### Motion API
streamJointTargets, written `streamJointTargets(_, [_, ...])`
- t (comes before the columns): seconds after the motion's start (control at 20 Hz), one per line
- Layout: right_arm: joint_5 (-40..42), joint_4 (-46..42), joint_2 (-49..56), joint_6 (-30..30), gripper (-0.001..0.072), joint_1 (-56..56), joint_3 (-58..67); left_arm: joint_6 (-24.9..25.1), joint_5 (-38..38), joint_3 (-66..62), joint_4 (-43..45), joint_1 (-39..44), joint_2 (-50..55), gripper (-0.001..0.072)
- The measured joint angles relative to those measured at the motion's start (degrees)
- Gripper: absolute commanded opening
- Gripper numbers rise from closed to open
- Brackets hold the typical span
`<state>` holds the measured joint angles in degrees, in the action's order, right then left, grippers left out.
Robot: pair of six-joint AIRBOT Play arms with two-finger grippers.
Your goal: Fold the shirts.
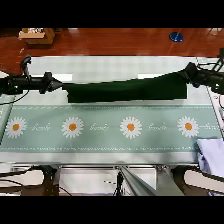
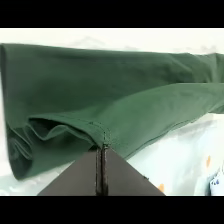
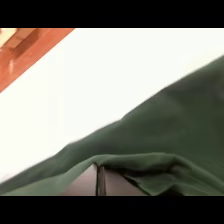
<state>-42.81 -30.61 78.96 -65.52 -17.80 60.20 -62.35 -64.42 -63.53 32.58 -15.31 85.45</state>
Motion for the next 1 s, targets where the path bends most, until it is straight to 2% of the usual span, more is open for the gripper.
streamJointTargets(0.2, [6.5, -0.2, 4.5, 0.0, 0.0027, 2.0, 1.7, 0.0, 1.1, -5.3, -0.2, 0.2, 5.2, 0.0018])
streamJointTargets(0.5, [9.7, -0.8, 8.8, 0.0, 0.0029, 2.9, 2.3, -0.2, 2.0, -8.4, 0.0, 0.7, 10.5, 0.0019])
streamJointTargets(0.55, [9.7, -1.2, 9.1, 0.0, 0.0034, 3.1, 2.4, -0.2, 1.4, -8.6, 0.2, 0.9, 11.4, 0.0059])
streamJointTargets(0.65, [10.0, -1.9, 9.6, 0.0, 0.0274, 3.5, 2.4, -0.2, 0.4, -8.7, 0.4, 1.1, 12.8, 0.0441])
streamJointTargets(0.7, [10.2, -2.2, 9.5, 0.0, 0.0338, 3.5, 2.6, -0.2, -0.2, -8.8, 0.6, 1.1, 13.3, 0.0477])
streamJointTargets(0.75, [10.1, -2.6, 9.1, 0.2, 0.0351, 3.3, 2.7, -0.2, -0.8, -8.9, 0.8, 0.8, 13.6, 0.0476])
streamJointTargets(0.85, [10.3, -5.2, 7.4, 0.3, 0.0351, 2.0, 3.5, -0.2, -2.9, -9.4, 2.7, -0.5, 13.9, 0.0476])
streamJointTargets(1.0, [9.5, -15.5, 3.3, -1.4, 0.0351, -1.4, 5.2, -2.7, -8.2, -10.6, 7.6, -3.7, 14.1, 0.0453])
